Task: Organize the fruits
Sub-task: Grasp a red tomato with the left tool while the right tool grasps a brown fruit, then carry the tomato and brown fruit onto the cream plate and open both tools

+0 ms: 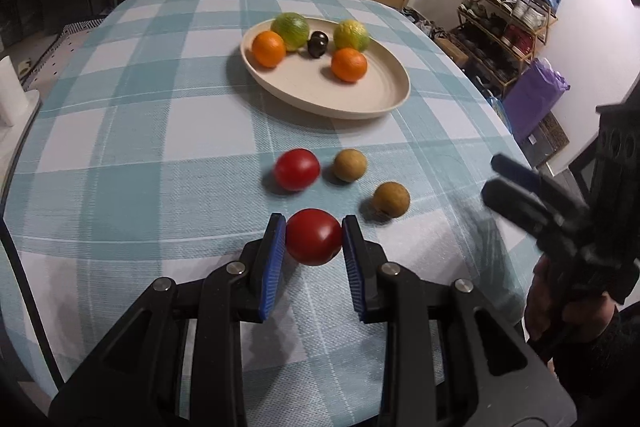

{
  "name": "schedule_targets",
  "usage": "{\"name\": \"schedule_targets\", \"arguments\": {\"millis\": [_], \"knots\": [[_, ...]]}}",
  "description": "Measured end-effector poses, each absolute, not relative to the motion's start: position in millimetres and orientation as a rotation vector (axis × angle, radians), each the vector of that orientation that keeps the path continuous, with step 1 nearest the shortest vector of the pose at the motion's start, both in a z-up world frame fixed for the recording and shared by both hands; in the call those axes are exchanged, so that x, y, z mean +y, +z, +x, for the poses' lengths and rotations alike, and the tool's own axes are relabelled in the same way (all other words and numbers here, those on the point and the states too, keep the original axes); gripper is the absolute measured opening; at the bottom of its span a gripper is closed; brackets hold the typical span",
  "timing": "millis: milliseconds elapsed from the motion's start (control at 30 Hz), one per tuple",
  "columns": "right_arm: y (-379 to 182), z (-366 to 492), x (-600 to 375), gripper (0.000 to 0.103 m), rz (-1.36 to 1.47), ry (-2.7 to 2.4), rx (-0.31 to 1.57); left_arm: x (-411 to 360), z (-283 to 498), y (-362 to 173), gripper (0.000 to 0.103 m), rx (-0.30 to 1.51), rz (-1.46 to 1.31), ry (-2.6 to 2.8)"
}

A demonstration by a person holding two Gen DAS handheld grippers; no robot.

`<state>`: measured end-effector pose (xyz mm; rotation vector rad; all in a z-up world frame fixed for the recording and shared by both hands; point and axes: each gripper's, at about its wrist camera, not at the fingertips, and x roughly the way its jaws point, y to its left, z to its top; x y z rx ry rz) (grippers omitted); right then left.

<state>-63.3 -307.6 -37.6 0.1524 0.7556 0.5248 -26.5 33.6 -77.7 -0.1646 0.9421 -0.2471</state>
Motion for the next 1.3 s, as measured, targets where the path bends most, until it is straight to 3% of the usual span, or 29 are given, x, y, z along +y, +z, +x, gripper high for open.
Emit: {"name": "schedule_targets", "arguments": {"millis": [500, 633, 900, 1133, 1300], "knots": [[-54, -63, -272, 0.101, 0.048, 0.606, 0.823, 61, -18, -71, 0.026, 0.923, -0.239, -0.224], [-61, -58, -259, 0.082, -0.001, 0.628, 0.857, 66, -13, -73, 0.026, 0.928, -0.246, -0.218], [-67, -49, -245, 0.06, -0.035, 0.652, 0.893, 77, -2, -67, 0.026, 0.924, -0.26, -0.217], [-74, -39, -239, 0.028, -0.059, 0.659, 0.933, 80, 12, -60, 0.026, 0.919, -0.261, -0.222], [-74, -35, -244, 0.028, -0.031, 0.668, 0.94, 78, 23, -59, 0.026, 0.923, -0.265, -0.226]]}}
